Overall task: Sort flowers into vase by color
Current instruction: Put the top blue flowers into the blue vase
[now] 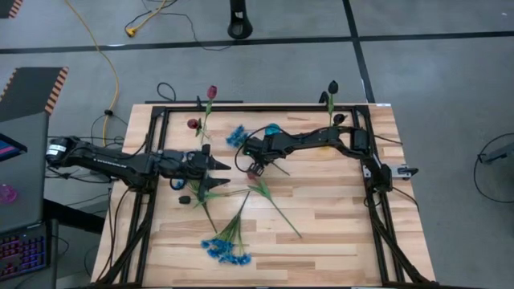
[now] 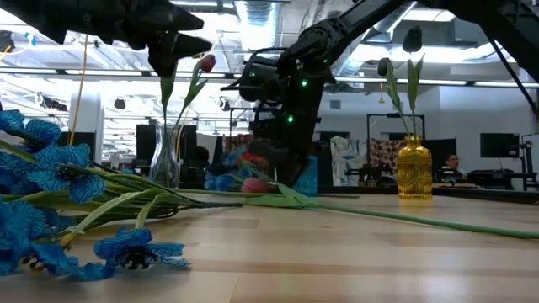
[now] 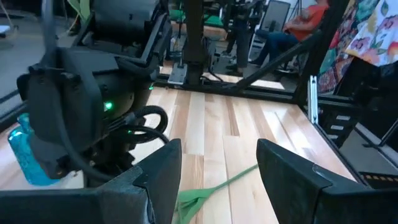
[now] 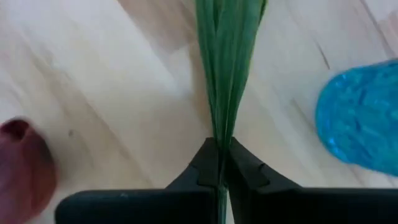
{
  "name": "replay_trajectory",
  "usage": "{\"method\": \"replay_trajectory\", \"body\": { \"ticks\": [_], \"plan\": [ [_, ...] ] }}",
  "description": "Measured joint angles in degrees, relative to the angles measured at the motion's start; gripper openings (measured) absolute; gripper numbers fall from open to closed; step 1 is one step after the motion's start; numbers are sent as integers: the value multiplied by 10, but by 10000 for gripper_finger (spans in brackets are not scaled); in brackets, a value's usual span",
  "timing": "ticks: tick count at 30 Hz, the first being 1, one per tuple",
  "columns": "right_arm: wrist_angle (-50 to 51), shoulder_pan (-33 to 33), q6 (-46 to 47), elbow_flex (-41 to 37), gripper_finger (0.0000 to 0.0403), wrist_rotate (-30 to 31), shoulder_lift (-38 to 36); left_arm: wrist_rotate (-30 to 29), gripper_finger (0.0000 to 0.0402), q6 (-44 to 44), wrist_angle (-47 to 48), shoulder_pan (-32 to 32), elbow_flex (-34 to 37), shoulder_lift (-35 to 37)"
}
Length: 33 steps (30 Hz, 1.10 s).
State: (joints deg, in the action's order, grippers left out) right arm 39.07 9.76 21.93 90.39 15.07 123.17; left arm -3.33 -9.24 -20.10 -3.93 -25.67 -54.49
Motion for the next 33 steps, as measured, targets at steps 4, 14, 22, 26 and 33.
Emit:
{"method": "replay_trajectory", "body": {
  "ticks": [4,14,22,26,33],
  "plan": [
    [23,-4,-11,1,52,-1,-31,5,196,6,6,-1,0,33],
    [84,-27,-49,1,45,-1,-86,20,196,26,43,-7,0,118],
    [157,-43,-66,1,45,-2,-160,21,196,40,64,-13,0,182],
    [178,-53,-77,1,45,-2,-204,21,196,41,72,-13,0,201],
    [103,-66,-57,-117,45,-1,-325,20,196,40,75,-13,0,203]
  ]
}}
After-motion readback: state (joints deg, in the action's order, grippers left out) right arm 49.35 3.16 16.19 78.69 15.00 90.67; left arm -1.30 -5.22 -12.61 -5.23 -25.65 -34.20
